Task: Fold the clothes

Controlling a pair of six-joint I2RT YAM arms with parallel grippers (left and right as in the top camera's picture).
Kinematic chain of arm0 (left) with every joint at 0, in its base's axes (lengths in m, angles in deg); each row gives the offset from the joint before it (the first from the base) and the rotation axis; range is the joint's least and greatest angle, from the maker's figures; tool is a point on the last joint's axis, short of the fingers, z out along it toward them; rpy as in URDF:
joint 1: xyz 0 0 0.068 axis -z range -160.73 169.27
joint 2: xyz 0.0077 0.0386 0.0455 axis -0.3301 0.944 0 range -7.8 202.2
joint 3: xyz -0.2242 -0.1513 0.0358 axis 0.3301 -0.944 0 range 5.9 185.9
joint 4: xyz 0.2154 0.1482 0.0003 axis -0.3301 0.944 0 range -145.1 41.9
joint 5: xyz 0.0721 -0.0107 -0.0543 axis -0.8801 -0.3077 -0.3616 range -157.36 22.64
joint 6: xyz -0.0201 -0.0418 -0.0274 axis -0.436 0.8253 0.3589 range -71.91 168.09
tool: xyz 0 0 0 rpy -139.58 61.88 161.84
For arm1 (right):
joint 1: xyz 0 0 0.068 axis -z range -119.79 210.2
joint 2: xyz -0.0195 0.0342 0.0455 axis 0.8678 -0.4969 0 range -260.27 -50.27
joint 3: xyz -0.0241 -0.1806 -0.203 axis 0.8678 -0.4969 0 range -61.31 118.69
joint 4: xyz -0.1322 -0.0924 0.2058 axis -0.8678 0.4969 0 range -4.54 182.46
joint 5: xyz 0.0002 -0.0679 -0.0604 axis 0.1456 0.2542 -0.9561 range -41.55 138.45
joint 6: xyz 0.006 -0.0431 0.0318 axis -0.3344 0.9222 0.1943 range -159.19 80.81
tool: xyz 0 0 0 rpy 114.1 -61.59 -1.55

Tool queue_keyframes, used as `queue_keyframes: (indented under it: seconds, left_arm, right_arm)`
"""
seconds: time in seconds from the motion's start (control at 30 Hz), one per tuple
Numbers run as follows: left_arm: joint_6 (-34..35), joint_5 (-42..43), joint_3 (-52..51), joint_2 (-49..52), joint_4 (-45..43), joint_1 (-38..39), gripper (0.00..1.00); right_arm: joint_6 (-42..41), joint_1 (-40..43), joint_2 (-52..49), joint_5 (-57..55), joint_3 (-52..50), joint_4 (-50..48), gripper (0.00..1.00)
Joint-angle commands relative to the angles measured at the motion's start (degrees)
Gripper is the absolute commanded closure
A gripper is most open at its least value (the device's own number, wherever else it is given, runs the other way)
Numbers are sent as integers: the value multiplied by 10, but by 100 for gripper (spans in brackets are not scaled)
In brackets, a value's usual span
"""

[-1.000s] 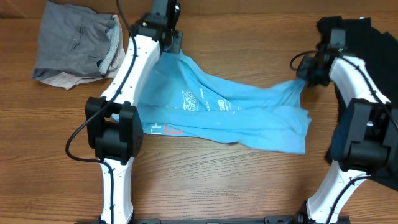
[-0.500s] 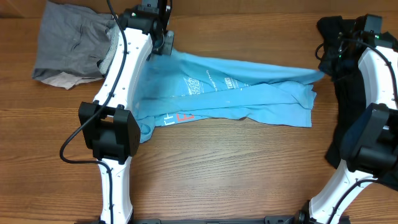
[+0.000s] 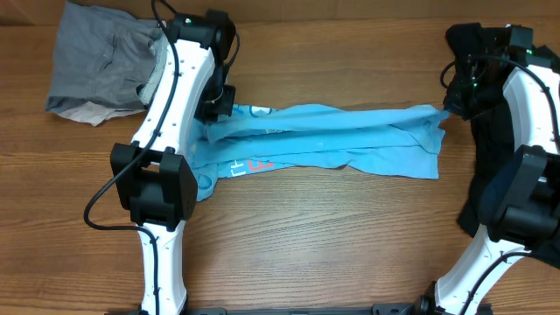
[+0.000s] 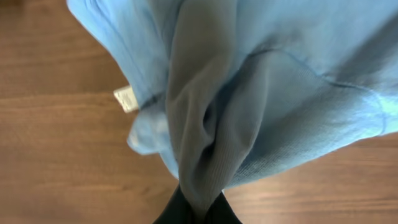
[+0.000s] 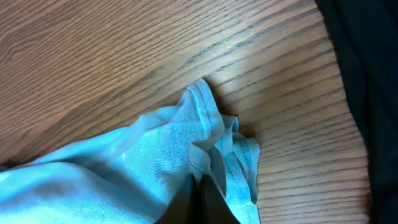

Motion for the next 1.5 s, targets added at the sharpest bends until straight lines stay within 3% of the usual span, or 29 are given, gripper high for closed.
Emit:
queue_keyframes:
  seconds: [0.0,0.07,0.1,0.13,0.17,0.23,0.57,1.0,1.1,1.37,1.47]
  left_arm:
    - [14,-5,-38,-19,8,-1,96]
    - [14,-5,-65,-19,7,-1,96]
    - [14,-6,-77,-19,5,-1,92]
    - [14,-6,-86,-19,4,-1,81]
    - [13,-10,-104,-19,-2,-1,60]
    - [12,-24,-118,-19,-8,-3,46]
    - [38,-49,-106,-20,-20,-63,34]
    - [23,-9,-18,-21,-60,-91,36]
    - [23,-7,9,-21,-63,-91,35]
    - [23,-7,37,-21,-72,-91,32]
    - [23,-7,37,-21,-72,-91,32]
  right_arm:
    - [4,1,2,-1,7,2,96]
    - [4,1,2,-1,7,12,96]
    - [5,1,2,-1,7,17,96]
    - [7,1,2,-1,7,23,93]
    - [9,1,2,-1,7,33,78]
    - [22,1,2,-1,7,56,58]
    - [50,-1,0,1,-89,-3,26]
    - [47,-4,0,1,-245,-184,23]
    - [47,-8,0,12,-275,-211,24]
    - [35,-26,0,66,-291,-238,89]
    - [21,-16,1,66,-282,-238,96]
